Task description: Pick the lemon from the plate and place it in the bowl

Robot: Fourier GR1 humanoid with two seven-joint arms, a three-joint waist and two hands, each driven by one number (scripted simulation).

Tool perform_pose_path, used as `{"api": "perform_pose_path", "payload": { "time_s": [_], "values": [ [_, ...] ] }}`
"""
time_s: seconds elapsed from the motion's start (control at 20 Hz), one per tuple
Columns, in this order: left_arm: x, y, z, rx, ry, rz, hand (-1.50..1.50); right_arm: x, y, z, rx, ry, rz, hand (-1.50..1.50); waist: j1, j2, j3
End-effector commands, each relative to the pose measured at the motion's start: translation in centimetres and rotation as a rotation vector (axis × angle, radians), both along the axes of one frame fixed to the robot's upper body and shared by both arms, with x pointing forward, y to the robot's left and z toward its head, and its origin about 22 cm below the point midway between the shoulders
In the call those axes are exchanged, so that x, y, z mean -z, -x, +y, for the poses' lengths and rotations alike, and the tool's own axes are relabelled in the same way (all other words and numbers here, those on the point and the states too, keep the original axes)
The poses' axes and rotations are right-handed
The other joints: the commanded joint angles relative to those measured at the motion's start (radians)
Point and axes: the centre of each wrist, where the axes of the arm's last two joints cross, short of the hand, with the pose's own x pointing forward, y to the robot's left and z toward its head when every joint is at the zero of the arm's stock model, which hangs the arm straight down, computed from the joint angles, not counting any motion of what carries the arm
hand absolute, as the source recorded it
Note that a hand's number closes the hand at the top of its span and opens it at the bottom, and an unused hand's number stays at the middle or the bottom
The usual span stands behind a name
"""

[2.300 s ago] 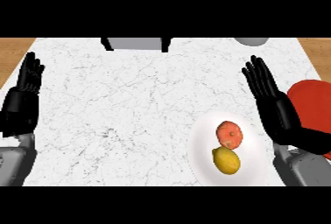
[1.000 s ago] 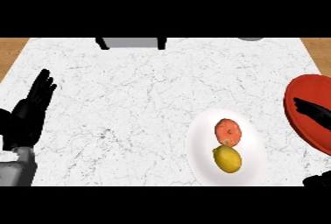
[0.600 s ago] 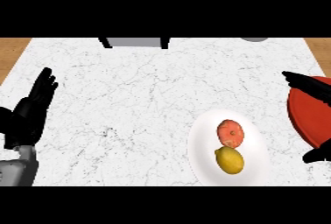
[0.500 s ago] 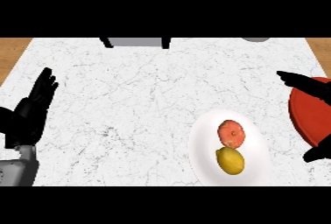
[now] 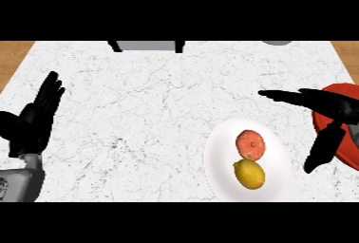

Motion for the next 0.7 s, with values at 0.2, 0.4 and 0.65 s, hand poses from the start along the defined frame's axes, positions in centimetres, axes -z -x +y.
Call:
{"api": "perform_pose_path", "payload": {
  "time_s": [0.2, 0.4, 0.65],
  "values": [
    [1.6, 2.1, -1.0, 0.005, 0.017, 0.004, 0.0, 2.5, -0.9, 2.7, -0.162, 0.159, 0.158, -1.5, -0.004, -0.004, 0.0],
    [-0.1, 0.9, -0.6, -0.003, 0.013, 0.002, 0.0, 4.2, -0.5, 3.9, -0.208, 0.209, 0.183, -1.5, -0.013, -0.004, 0.001],
    [0.7, 0.0, 0.3, -0.019, 0.002, 0.011, 0.0, 4.2, 0.3, 4.1, -0.172, 0.208, 0.028, -1.5, -0.02, -0.004, 0.001]
  ]
}}
